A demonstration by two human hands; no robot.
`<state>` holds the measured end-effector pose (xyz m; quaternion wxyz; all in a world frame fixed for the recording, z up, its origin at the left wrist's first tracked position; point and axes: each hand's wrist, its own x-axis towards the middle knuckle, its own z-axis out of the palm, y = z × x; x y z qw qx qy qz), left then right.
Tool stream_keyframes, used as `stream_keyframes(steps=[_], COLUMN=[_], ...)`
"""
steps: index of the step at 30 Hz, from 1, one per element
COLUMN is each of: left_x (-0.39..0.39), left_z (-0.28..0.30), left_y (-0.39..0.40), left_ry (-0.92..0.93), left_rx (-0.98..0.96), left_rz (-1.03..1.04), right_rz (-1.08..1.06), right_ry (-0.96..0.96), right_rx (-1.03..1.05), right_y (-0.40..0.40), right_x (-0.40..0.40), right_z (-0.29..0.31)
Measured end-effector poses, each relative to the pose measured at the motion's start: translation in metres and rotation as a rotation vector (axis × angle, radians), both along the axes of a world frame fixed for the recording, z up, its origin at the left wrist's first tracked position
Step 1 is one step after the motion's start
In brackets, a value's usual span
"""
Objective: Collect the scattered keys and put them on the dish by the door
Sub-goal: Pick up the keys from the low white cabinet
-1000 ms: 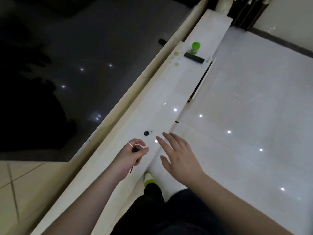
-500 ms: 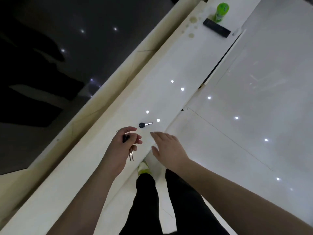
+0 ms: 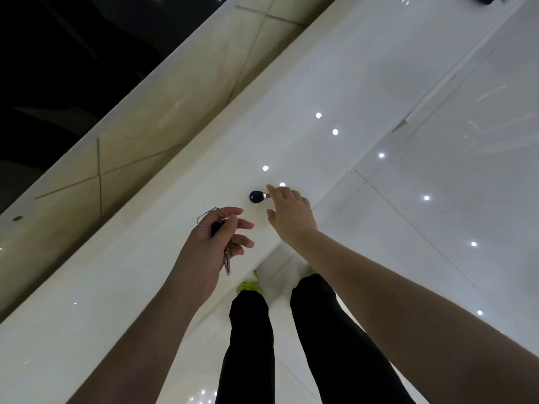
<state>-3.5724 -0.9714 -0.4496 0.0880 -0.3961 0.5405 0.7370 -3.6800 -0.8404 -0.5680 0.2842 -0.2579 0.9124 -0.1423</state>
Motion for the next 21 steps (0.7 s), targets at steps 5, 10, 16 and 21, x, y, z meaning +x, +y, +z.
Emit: stream_keyframes(steps=[5, 10, 16, 21], left_x=[0.014, 0.029, 0.031, 0.021], left_z=[-0.011, -0.014, -0.01, 0.015], left_y=[-0.012, -0.018, -0.022, -0.015], left_ry=[-0.009, -0.037, -0.039, -0.016], left_rx=[-0.006, -0.007, 0.01, -0.034], left_rz=[-0.001, -0.003, -0.044, -0.141], right_rz=[-0.008, -0.072, -0.289, -0.396], right_ry=[0.07, 0.143, -0.196, -0.371], right_rx=[0.025, 0.098, -0.067, -0.373], right_y=[-0.017, -0.026, -0.02, 0.012], right_x=[-0.006, -0.005, -0.005, 0.002], right_z=[-0.036, -0.052, -0.025, 0.052])
